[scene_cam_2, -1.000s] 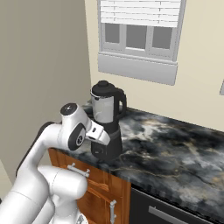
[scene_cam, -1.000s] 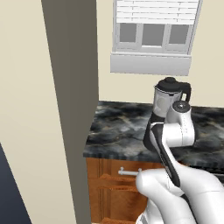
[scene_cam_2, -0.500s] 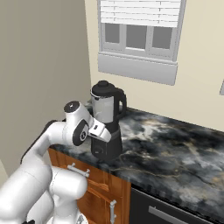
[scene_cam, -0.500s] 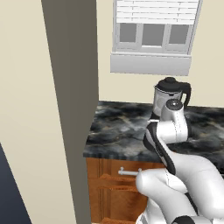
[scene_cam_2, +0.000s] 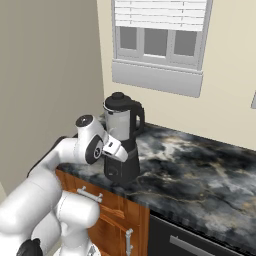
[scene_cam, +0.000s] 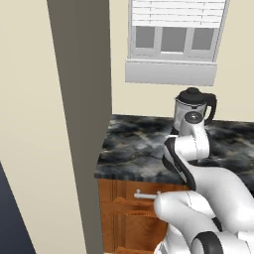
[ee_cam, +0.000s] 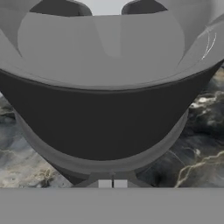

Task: Grab the lime and lemon from the fridge, place them in the blender, close the lid, and turn on the blender to create a marinade.

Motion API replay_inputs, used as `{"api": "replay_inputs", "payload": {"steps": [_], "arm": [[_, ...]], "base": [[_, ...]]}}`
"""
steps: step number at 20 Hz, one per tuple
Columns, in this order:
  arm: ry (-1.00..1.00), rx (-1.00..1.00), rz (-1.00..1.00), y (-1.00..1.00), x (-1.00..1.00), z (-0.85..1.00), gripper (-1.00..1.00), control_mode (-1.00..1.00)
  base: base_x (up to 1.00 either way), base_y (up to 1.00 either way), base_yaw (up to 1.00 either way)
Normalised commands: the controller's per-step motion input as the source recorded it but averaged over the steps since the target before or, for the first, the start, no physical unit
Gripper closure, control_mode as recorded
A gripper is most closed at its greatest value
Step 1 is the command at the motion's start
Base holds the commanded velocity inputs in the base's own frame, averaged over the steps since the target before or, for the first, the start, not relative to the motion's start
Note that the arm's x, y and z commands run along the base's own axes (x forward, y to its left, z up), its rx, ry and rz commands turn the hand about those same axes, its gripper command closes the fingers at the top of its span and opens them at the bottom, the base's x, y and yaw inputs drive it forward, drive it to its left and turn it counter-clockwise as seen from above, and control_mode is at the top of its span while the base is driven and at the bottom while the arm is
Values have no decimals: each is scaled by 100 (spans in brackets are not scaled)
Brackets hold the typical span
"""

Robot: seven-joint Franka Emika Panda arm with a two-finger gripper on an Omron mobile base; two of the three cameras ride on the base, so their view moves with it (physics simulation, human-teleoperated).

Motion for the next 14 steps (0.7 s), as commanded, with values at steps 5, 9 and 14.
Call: {"api": "replay_inputs", "payload": {"steps": [5, 9, 14], "arm": [[0, 0, -1, 0, 1, -36, 100, -100], [-6, 0, -1, 0, 0, -61, 100, -100], [-12, 0, 0, 0, -2, -56, 100, -100]], "base": [[0, 0, 0], [0, 0, 0], [0, 0, 0]]}}
